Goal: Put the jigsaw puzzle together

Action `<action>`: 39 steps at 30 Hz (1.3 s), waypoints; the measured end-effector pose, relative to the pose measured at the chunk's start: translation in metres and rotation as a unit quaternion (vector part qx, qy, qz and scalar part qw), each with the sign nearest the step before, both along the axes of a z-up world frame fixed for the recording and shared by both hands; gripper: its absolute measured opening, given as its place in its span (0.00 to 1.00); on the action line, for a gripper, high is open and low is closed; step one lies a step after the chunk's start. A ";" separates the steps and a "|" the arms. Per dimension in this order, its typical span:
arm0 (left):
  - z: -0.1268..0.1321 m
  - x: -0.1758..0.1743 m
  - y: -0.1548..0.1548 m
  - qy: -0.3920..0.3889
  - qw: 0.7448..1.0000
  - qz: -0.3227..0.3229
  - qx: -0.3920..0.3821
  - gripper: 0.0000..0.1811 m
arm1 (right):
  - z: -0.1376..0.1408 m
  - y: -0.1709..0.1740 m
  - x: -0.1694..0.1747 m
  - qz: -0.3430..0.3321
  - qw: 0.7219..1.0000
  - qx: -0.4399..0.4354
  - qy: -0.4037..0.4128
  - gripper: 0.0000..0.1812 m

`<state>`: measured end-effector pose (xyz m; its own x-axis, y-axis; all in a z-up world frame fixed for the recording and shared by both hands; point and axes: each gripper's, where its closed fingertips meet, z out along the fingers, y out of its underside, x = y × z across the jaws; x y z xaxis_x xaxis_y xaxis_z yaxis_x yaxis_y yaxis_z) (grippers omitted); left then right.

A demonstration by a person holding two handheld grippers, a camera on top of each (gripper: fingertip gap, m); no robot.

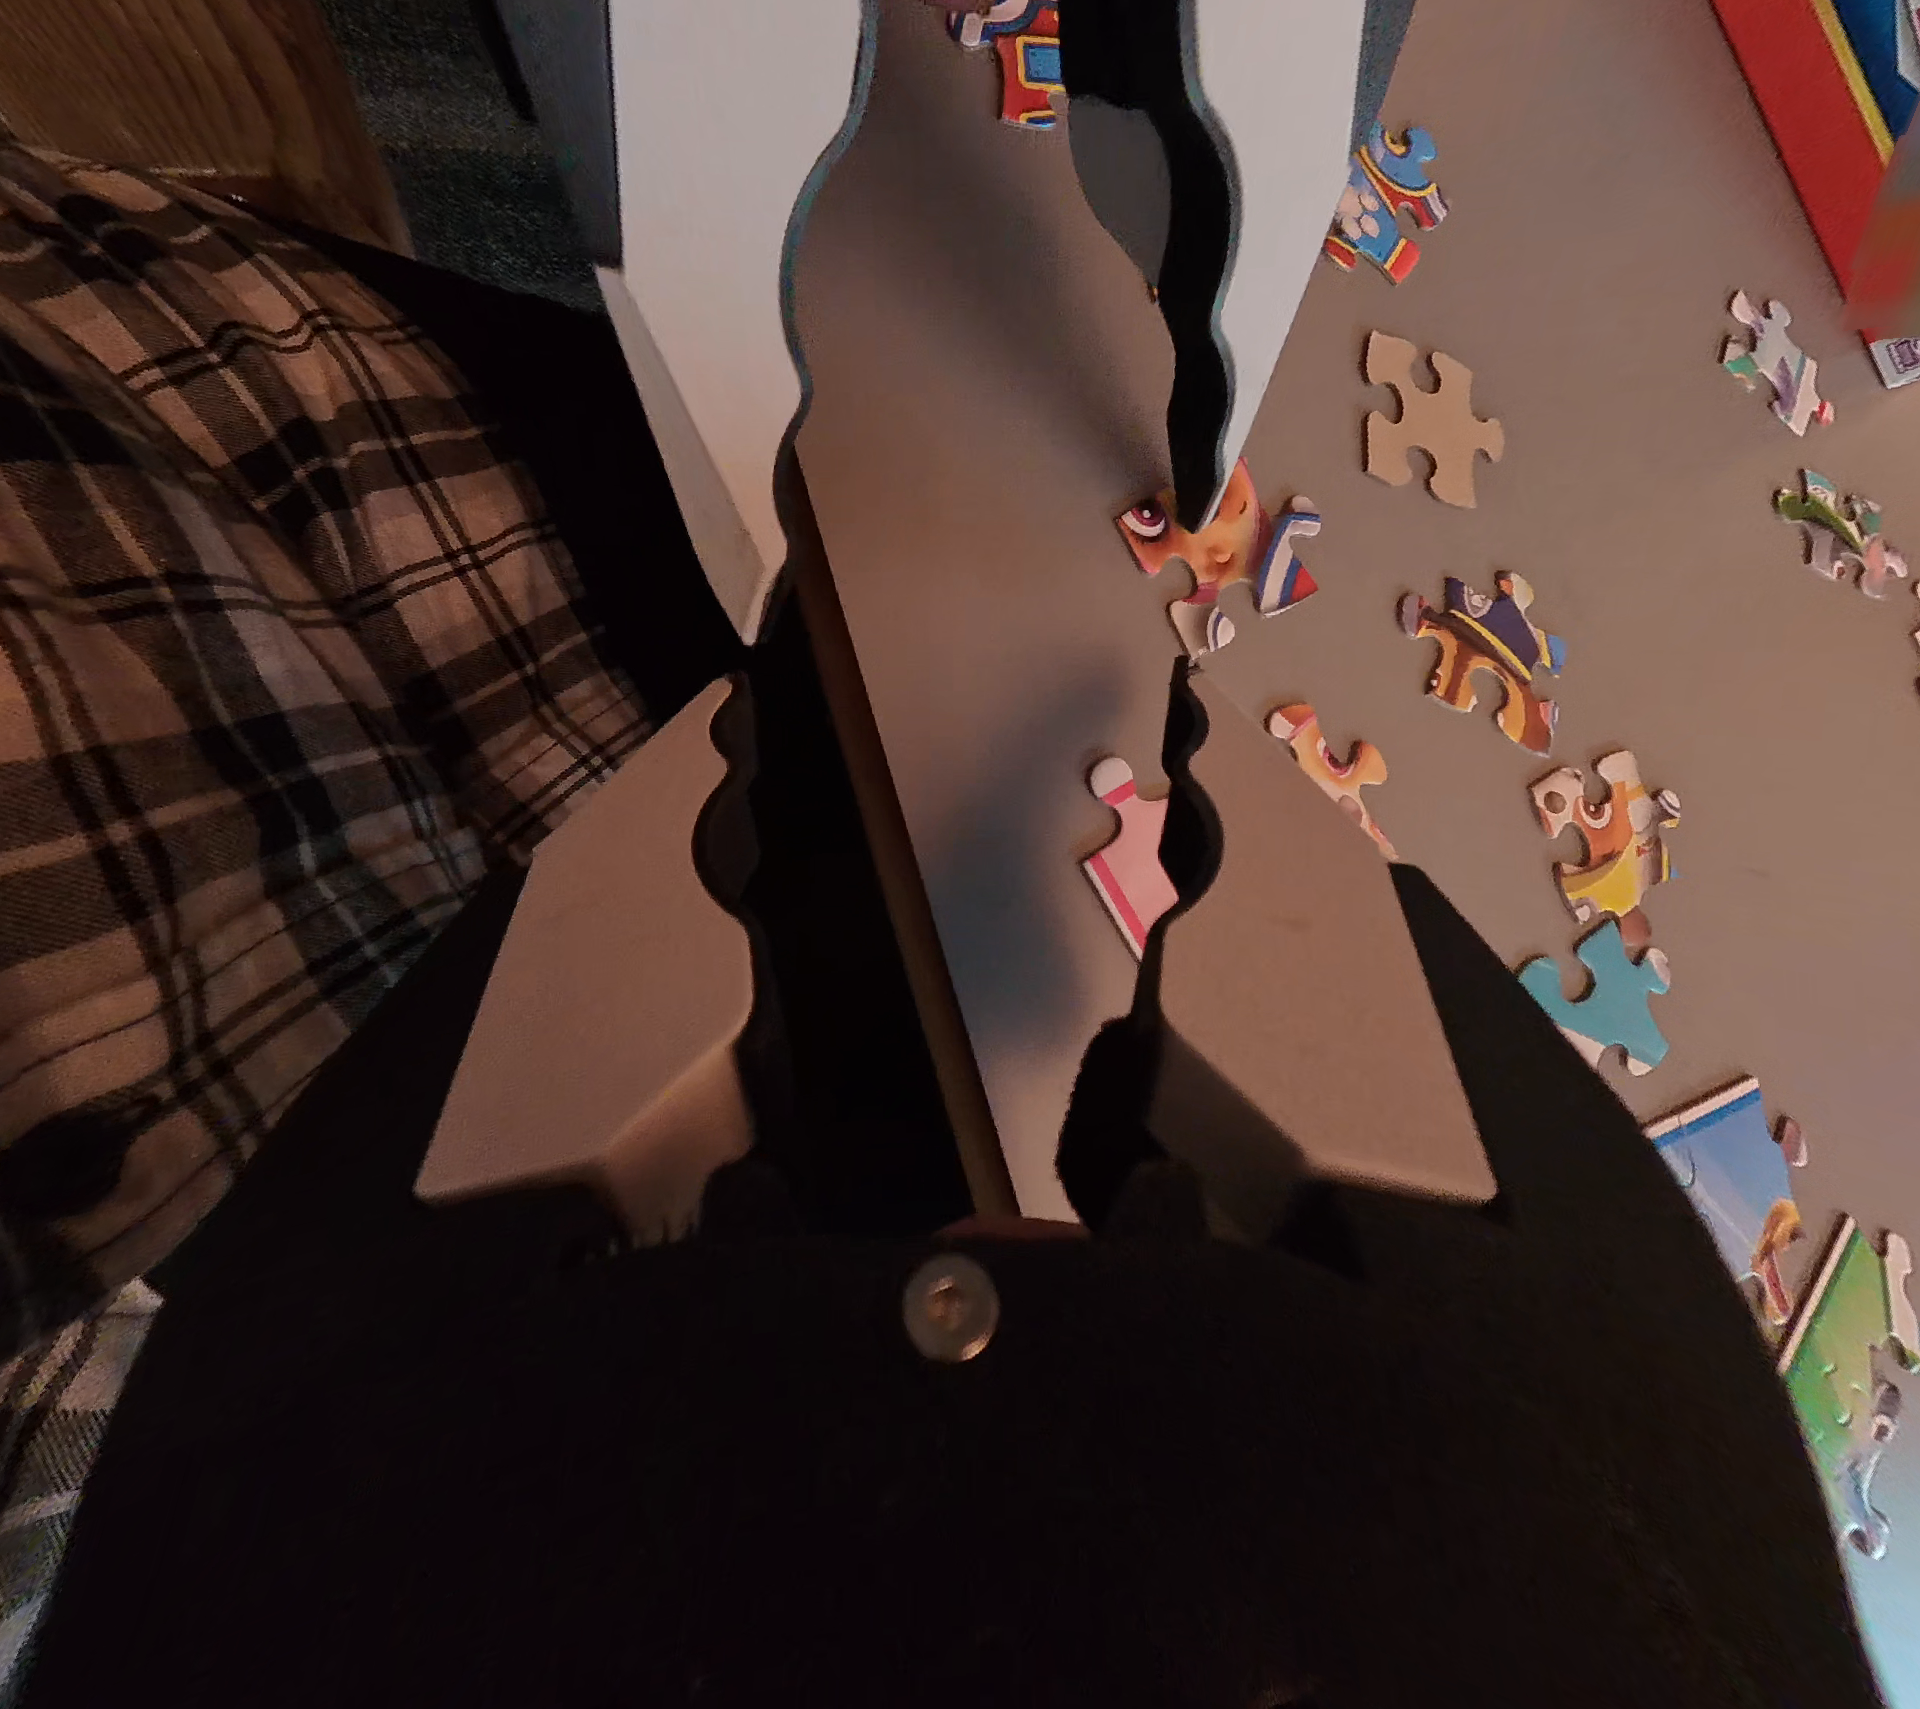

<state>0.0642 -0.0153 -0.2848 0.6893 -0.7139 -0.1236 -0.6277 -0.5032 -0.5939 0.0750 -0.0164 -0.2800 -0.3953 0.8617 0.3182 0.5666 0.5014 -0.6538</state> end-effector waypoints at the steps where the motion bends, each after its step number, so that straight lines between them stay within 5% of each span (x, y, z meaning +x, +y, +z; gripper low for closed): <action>1: -0.001 0.000 -0.001 0.007 1.000 -0.001 0.000 0.49 | 0.000 0.001 0.000 -0.003 1.000 0.001 0.000 0.43; 8: 0.003 0.011 -0.020 -0.005 0.999 -0.047 0.014 0.33 | 0.001 0.000 -0.001 0.001 1.000 -0.001 0.004 0.43; 24: 0.006 0.007 -0.029 0.043 0.990 -0.058 0.122 0.11 | 0.002 -0.020 0.001 0.037 0.992 0.104 0.064 0.05; 39: 0.020 0.008 -0.032 0.043 0.977 -0.040 0.206 0.03 | 0.020 -0.027 0.000 0.034 0.990 0.078 0.108 0.02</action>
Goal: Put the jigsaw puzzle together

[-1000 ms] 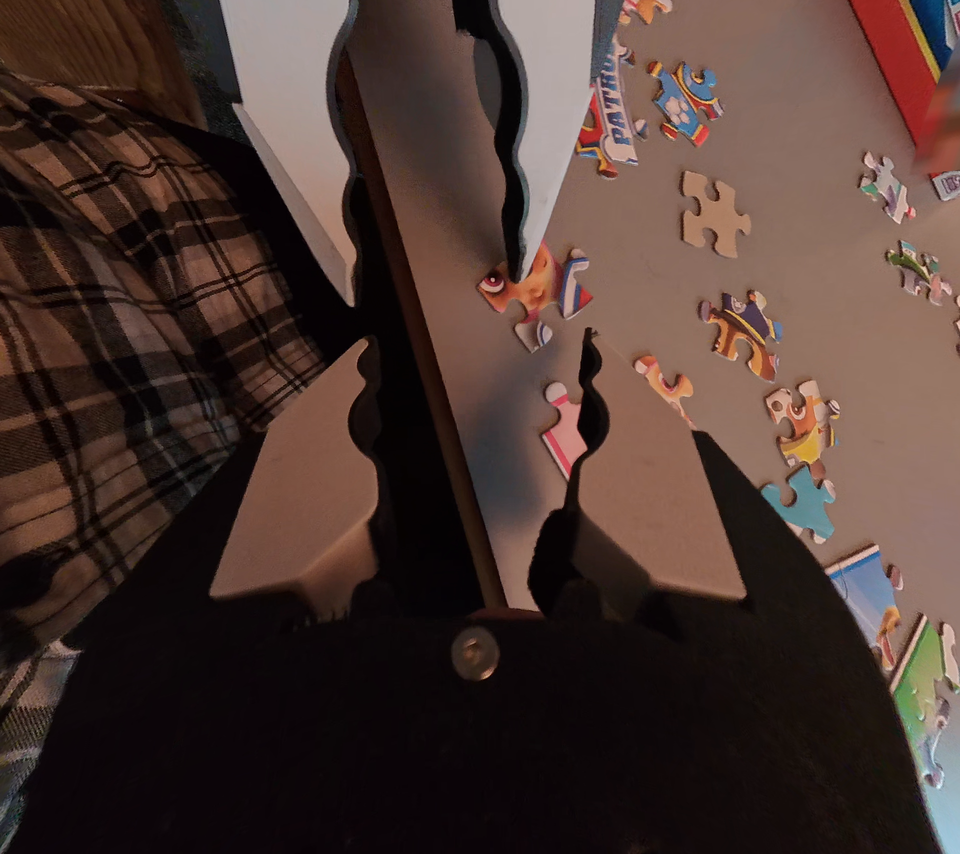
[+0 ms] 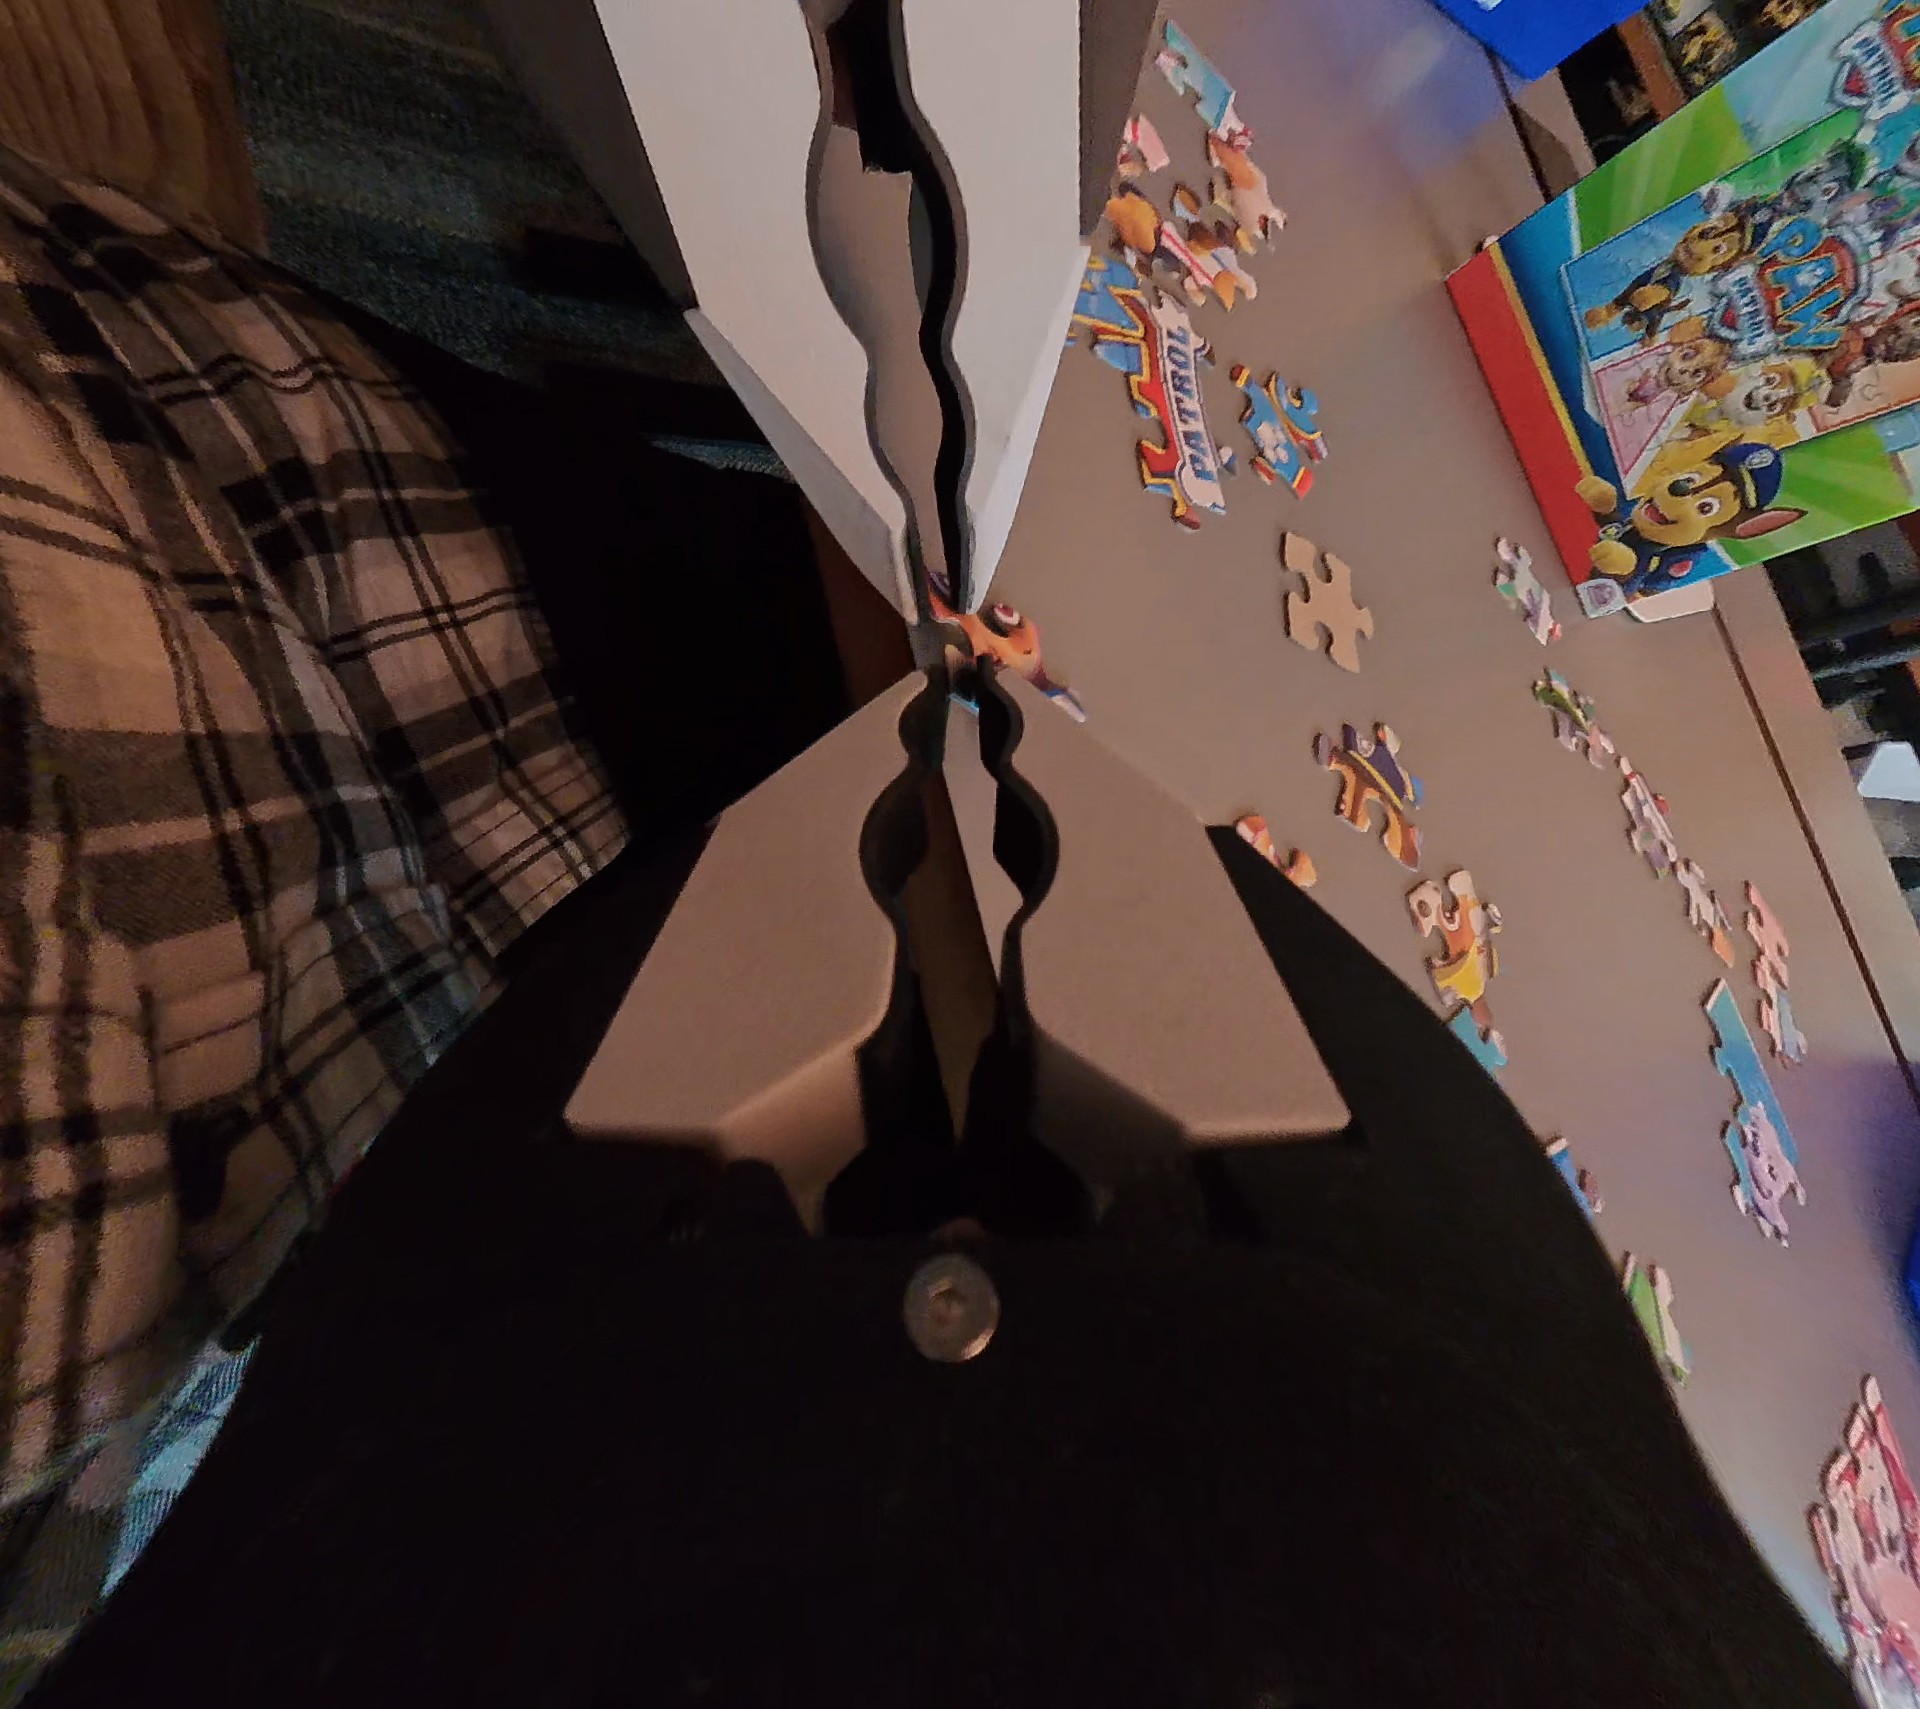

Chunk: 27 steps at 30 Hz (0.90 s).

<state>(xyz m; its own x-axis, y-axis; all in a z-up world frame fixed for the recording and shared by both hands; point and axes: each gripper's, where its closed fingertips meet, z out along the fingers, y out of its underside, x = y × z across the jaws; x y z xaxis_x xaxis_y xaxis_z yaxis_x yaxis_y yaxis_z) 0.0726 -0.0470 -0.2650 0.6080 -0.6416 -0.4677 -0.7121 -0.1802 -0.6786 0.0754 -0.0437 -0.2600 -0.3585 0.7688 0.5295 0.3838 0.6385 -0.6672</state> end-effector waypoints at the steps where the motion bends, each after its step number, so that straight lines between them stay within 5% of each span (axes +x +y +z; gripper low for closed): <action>1: 0.003 0.000 0.000 -0.004 1.000 0.000 0.005 0.02 | 0.003 0.000 0.000 0.000 1.000 -0.001 0.005 0.01; 10: 0.026 -0.004 0.002 0.000 0.998 0.007 0.063 0.00 | 0.029 0.001 -0.005 -0.003 0.998 -0.026 0.055 0.01; 16: 0.047 0.003 -0.007 -0.006 0.995 -0.022 0.093 0.00 | 0.043 0.002 -0.005 0.024 0.997 -0.049 0.062 0.11; 20: 0.062 0.005 -0.010 -0.028 0.993 -0.033 0.109 0.00 | 0.042 -0.001 -0.005 0.049 0.997 -0.045 0.044 0.01; 27: 0.071 -0.005 -0.012 -0.054 0.992 -0.019 0.116 0.01 | 0.051 -0.005 -0.012 0.058 0.997 -0.013 0.053 0.00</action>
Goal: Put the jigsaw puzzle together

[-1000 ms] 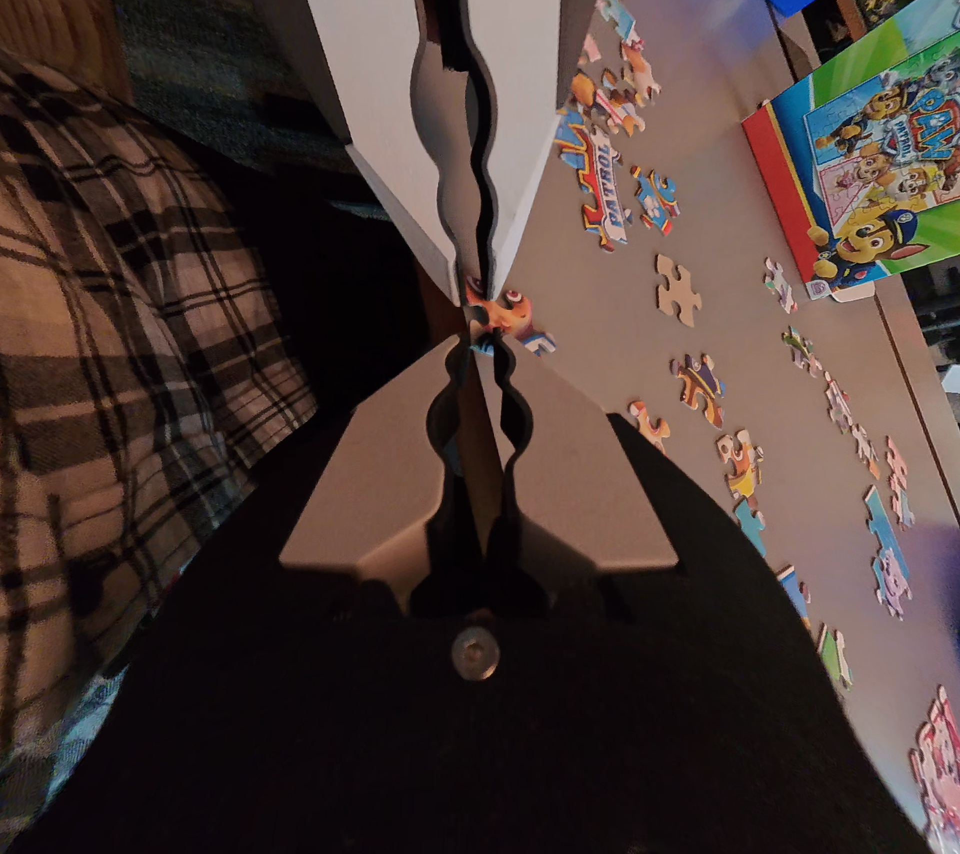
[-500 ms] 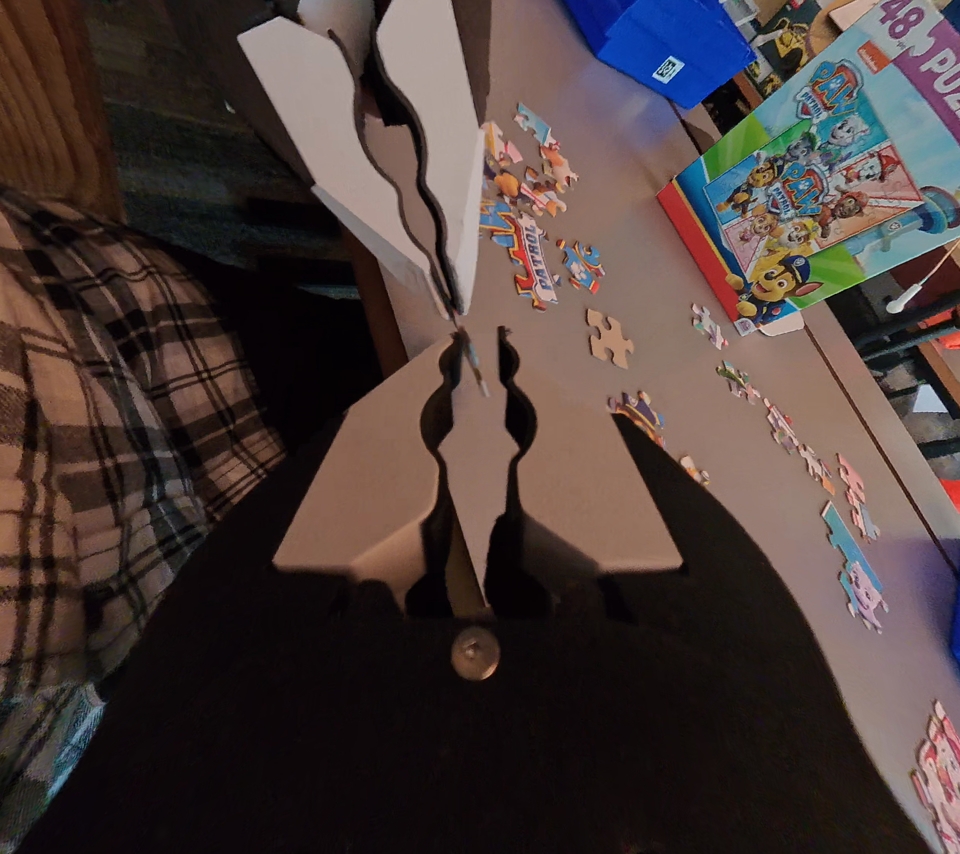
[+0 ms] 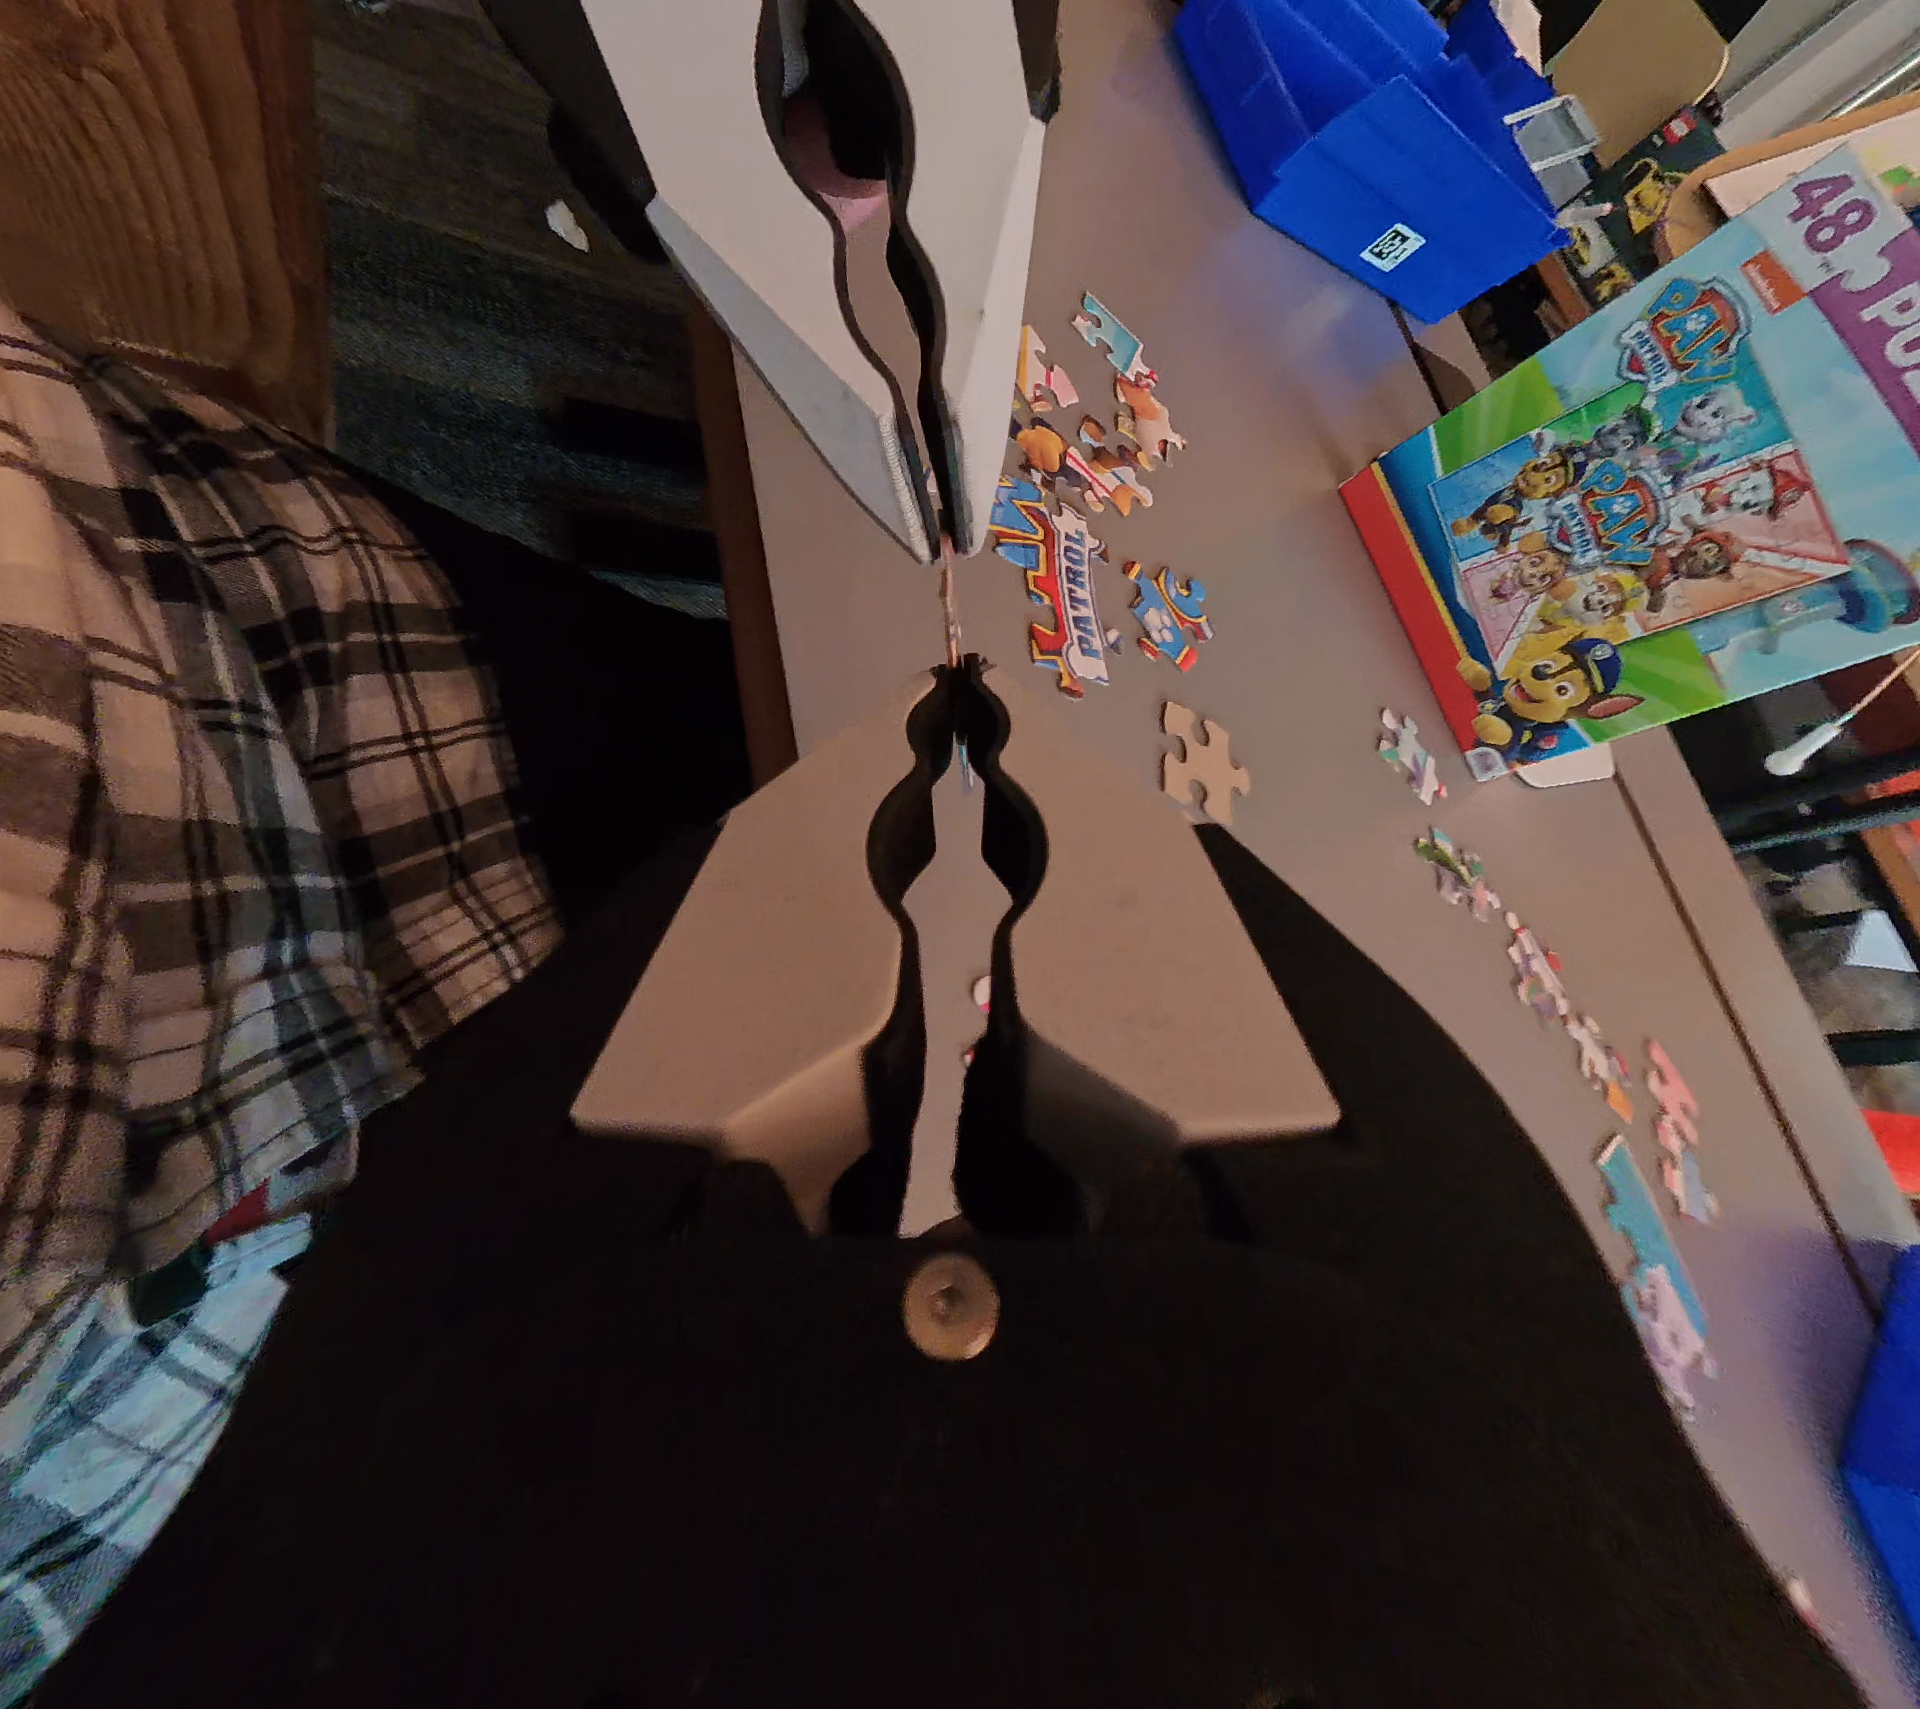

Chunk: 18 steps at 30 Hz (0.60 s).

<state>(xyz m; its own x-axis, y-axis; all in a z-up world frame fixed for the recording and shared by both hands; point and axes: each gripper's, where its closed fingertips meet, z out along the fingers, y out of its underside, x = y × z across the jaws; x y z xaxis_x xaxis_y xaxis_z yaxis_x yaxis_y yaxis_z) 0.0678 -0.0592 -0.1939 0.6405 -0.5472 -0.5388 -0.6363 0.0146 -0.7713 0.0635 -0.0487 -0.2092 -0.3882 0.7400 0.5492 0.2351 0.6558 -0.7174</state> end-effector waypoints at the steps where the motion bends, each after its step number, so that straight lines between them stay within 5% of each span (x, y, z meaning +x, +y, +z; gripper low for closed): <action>1: -0.001 -0.004 0.000 -0.001 1.000 0.006 -0.005 0.02 | 0.000 0.002 -0.002 -0.003 1.000 0.014 0.000 0.00; 9: -0.005 -0.103 -0.011 -0.019 0.988 0.137 -0.069 0.10 | 0.012 0.030 -0.025 -0.028 0.996 0.084 0.008 0.00; 18: -0.049 -0.195 -0.031 -0.065 0.946 0.261 -0.181 0.16 | 0.005 0.038 -0.062 -0.020 0.991 0.132 -0.002 0.00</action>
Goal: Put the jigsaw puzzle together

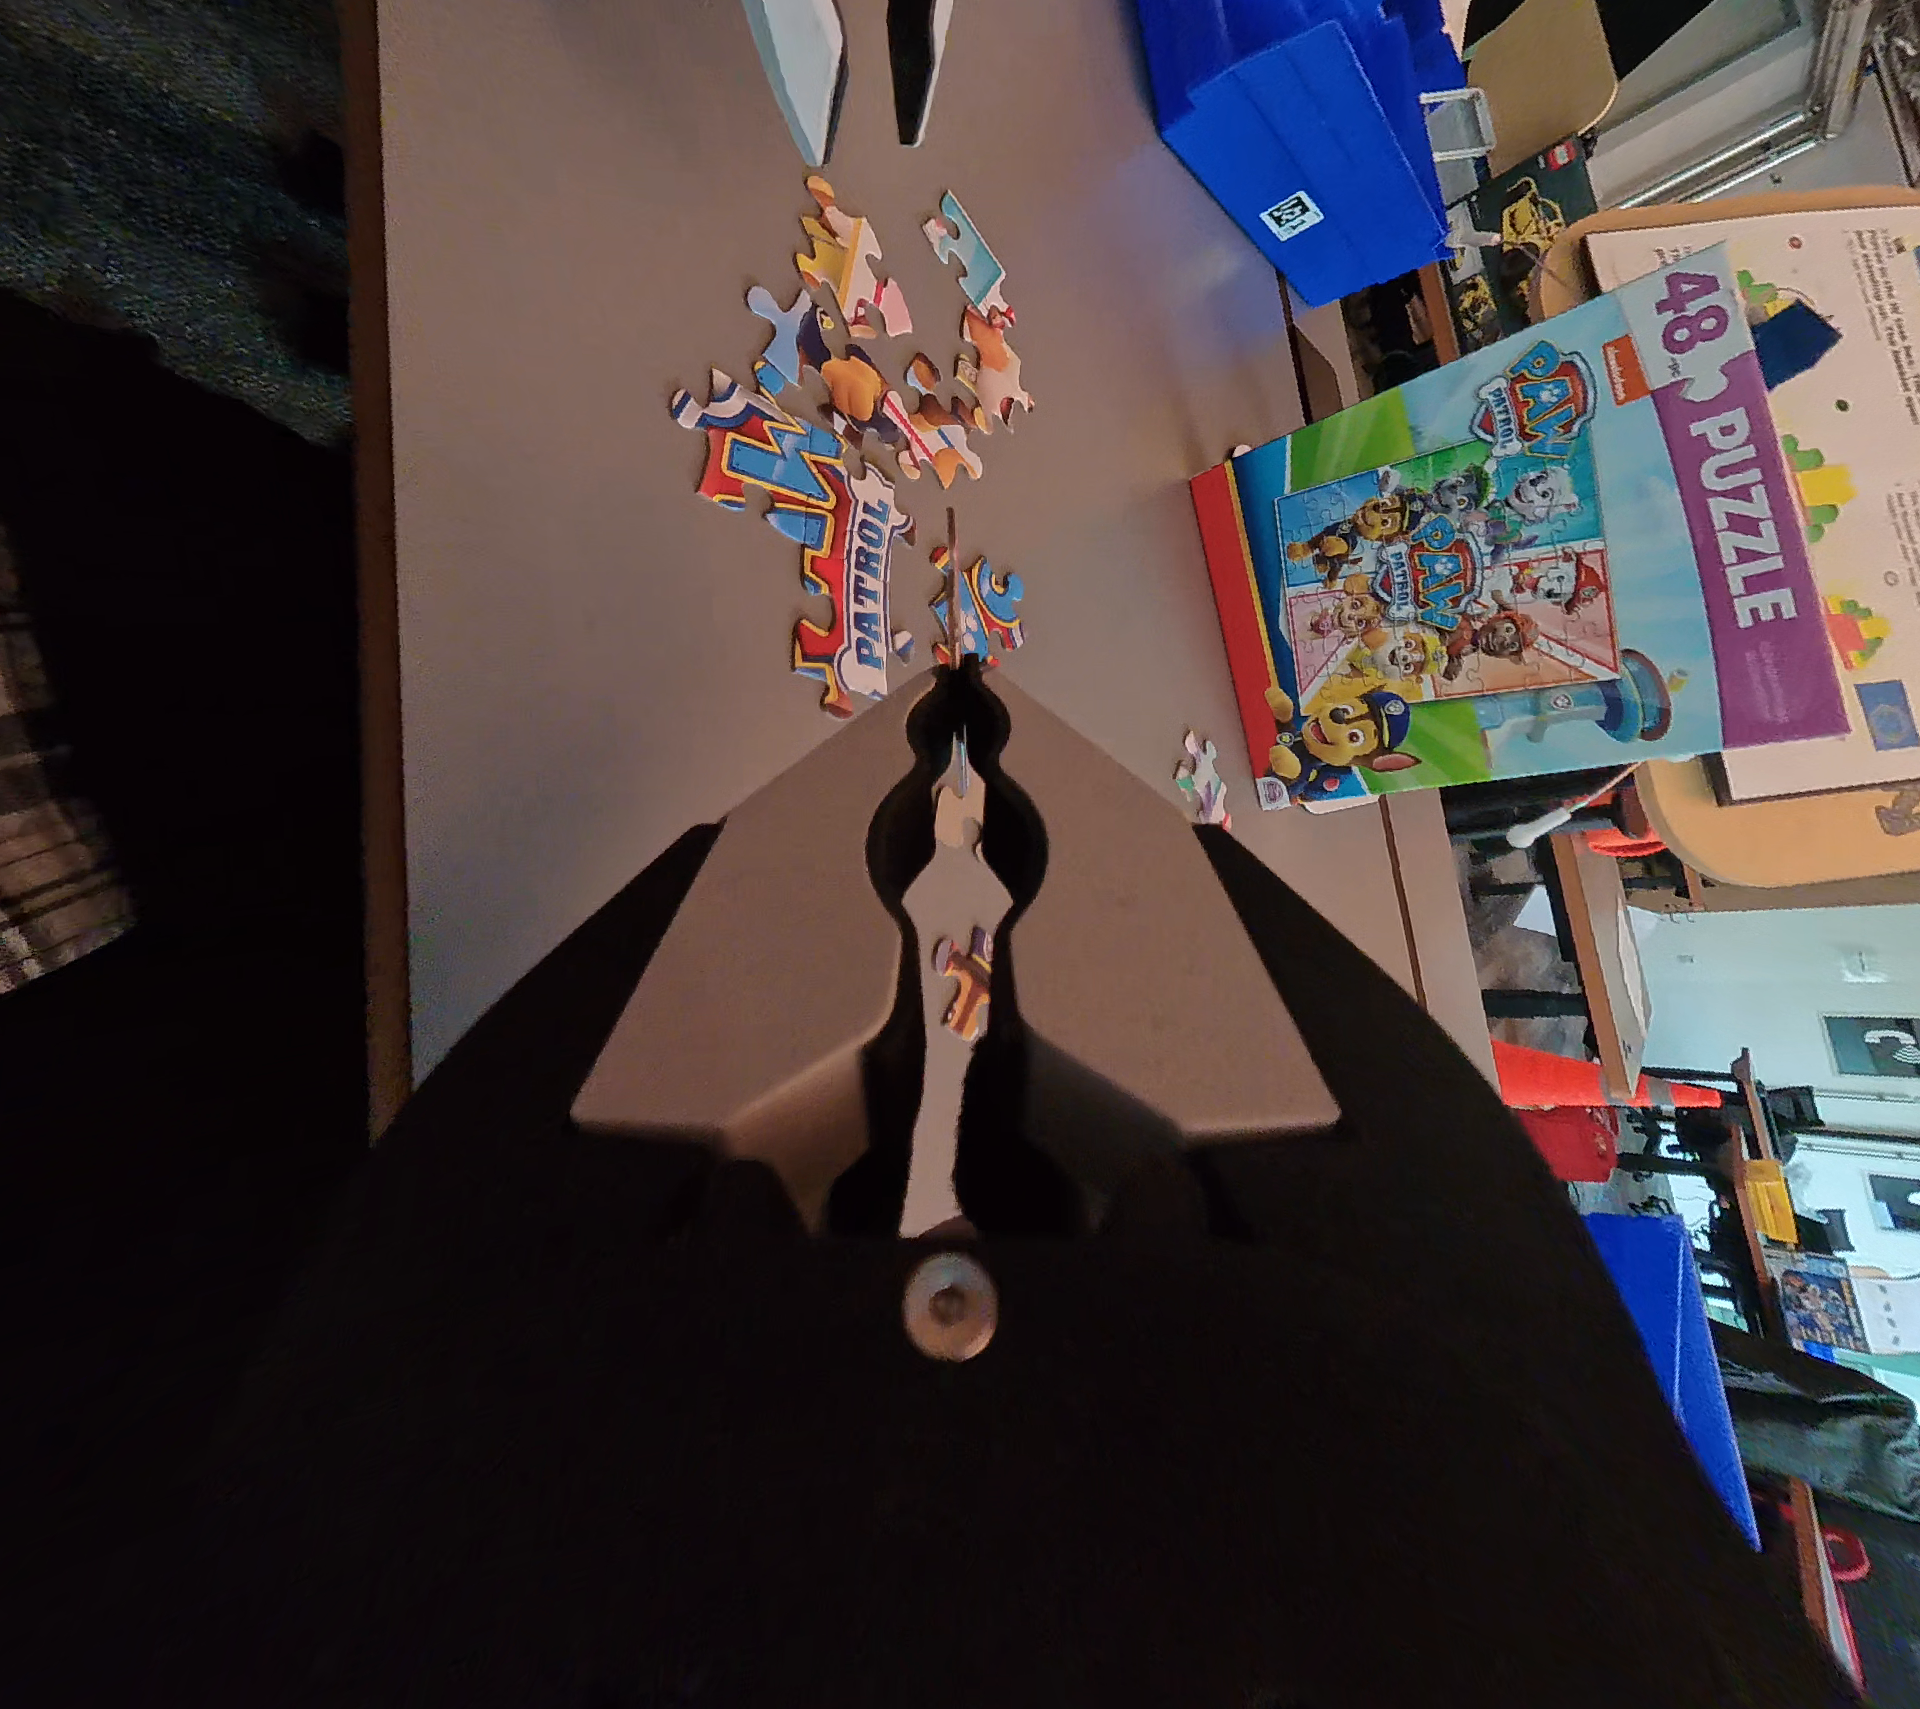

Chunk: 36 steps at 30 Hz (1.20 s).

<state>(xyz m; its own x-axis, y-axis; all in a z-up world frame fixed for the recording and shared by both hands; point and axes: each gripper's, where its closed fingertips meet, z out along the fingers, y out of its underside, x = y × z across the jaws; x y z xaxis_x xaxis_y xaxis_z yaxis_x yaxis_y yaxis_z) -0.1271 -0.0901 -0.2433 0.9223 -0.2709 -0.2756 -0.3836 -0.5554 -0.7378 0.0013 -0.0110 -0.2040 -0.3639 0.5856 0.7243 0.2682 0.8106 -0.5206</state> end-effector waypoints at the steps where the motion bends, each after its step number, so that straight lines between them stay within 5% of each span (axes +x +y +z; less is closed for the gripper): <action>1: -0.008 -0.006 -0.001 -0.002 1.000 0.010 -0.018 0.17 | -0.001 0.000 -0.002 0.000 1.000 0.001 -0.002 0.00; 6: -0.029 -0.019 -0.001 -0.037 0.997 0.036 -0.062 0.18 | -0.006 0.003 -0.010 -0.003 1.000 -0.005 -0.009 0.00; 14: -0.032 -0.012 -0.001 -0.066 0.995 0.021 -0.071 0.00 | -0.006 0.020 -0.010 -0.024 0.999 -0.021 -0.008 0.00; 23: -0.032 0.004 -0.023 -0.050 0.996 0.012 -0.079 0.00 | -0.010 0.018 -0.004 -0.023 0.999 -0.019 -0.014 0.00; 29: -0.016 0.056 0.010 -0.083 0.995 -0.028 -0.051 0.19 | -0.016 0.016 0.000 -0.025 0.999 -0.030 -0.021 0.00; 36: -0.031 0.080 0.046 -0.086 0.992 -0.018 -0.090 0.15 | -0.021 0.019 0.005 -0.035 0.998 -0.043 -0.024 0.00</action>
<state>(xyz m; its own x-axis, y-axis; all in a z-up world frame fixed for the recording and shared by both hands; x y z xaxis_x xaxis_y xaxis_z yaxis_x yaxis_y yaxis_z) -0.0475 -0.0444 -0.2742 0.9405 -0.3347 -0.0589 -0.2823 -0.6731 -0.6836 0.0065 0.0079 -0.2246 -0.3530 0.6705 0.6526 0.3488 0.7415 -0.5731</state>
